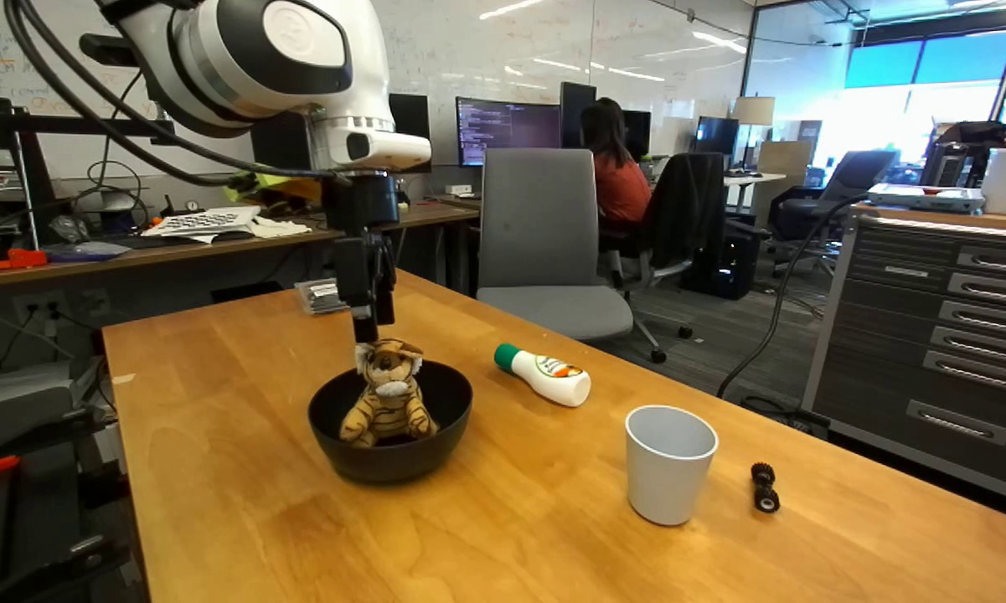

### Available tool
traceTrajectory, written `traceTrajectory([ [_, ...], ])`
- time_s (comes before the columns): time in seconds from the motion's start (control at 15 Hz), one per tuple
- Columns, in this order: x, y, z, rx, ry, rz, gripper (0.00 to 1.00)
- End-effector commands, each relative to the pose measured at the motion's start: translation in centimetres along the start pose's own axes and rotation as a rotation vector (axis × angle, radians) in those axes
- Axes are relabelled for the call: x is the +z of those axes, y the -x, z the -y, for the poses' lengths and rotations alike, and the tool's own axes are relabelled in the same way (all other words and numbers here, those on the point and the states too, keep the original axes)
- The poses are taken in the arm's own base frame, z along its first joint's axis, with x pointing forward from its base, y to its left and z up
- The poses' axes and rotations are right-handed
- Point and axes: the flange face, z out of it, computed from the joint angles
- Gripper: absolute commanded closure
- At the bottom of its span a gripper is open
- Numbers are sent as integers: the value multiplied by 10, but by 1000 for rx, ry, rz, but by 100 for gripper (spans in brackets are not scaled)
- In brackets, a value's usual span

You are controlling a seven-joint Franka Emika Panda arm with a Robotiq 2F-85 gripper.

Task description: Take the toy tiger from the table and place it in the black bowl

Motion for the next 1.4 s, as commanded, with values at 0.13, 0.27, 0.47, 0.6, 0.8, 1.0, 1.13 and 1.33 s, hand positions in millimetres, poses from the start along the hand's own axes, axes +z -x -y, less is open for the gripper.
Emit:
traceTrajectory([
  [0.13, -39, -11, -1, 33, -53, -52, 0],
  [0.27, -50, -15, -2, 59, -62, -64, 0],
  [0.47, -70, -22, -6, 161, -78, -82, 0],
  [0.6, -82, -26, -7, 250, -96, -107, 0],
  [0.8, -94, -31, -9, 365, -126, -153, 0],
  [1.0, -100, -33, -10, 448, -125, -180, 0],
  [1.13, -100, -33, -11, 486, -120, -185, 0],
  [1.33, -100, -31, -10, 512, -116, -178, 0],
])
